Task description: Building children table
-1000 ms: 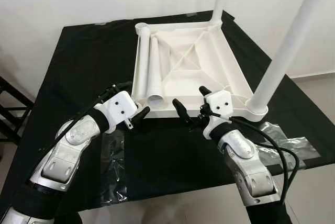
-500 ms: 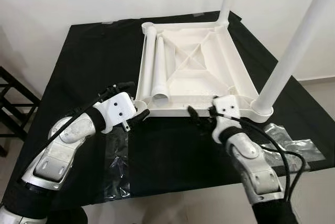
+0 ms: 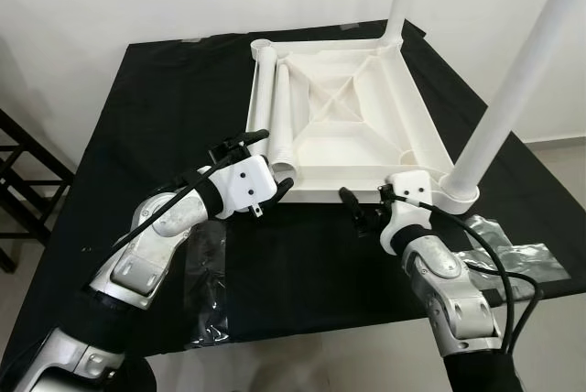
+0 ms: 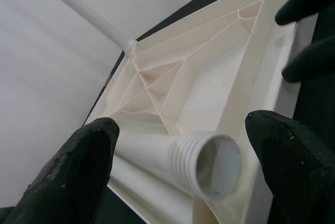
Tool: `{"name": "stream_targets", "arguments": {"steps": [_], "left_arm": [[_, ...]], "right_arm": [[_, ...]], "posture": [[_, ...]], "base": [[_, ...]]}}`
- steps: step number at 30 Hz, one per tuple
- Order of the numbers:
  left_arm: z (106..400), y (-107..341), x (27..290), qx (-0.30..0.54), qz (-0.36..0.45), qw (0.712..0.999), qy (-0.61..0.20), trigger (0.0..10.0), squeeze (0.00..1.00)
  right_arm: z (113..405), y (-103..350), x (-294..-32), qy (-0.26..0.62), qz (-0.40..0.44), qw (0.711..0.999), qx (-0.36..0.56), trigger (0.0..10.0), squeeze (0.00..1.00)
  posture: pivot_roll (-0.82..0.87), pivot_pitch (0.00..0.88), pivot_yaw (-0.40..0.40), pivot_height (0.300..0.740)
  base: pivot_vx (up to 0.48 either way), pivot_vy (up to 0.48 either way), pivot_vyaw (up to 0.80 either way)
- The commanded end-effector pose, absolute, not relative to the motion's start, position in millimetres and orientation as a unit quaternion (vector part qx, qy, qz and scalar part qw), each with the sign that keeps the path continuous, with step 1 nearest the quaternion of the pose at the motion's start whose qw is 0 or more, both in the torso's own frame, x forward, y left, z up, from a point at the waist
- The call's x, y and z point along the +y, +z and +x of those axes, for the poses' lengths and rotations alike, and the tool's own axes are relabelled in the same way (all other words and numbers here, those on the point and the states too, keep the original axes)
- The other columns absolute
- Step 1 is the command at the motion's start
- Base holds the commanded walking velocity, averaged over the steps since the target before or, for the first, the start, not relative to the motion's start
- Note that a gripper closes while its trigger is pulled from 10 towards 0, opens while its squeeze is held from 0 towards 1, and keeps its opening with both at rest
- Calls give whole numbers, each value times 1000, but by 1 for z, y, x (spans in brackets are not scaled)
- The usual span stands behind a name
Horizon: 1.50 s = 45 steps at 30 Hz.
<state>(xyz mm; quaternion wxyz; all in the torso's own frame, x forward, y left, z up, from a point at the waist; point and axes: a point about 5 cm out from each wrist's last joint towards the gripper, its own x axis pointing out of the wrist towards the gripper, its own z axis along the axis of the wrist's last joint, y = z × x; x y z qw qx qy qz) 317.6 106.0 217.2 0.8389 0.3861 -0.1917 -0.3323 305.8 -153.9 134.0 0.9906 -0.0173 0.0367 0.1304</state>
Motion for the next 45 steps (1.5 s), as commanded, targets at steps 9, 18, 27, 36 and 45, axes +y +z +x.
{"name": "stream_targets", "arguments": {"steps": [9, 18, 27, 36, 45], "left_arm": [[344, 210, 84, -185, 459, 791, -361, 10000, 0], [354, 213, 86, -183, 508, 760, -362, 10000, 0], [366, 210, 110, -154, 575, 728, -342, 10000, 0], [369, 200, 112, -139, 583, 726, -337, 10000, 0], [372, 192, 103, -136, 597, 719, -328, 10000, 0]], "right_arm": [[279, 139, -121, 303, -18, 952, 23, 10000, 0], [266, 132, -113, 349, -40, 935, 46, 10000, 0], [263, 130, -113, 359, -42, 931, 59, 10000, 0], [262, 130, -112, 360, -44, 930, 64, 10000, 0], [263, 131, -112, 359, -47, 930, 67, 10000, 0]], "posture": [[-36, 134, 37, 740], [-43, 141, 43, 740], [-32, 144, 45, 740], [-33, 145, 49, 740], [-37, 145, 49, 740]], "base": [[0, 0, 0], [0, 0, 0], [0, 0, 0], [0, 0, 0], [0, 0, 0]]}}
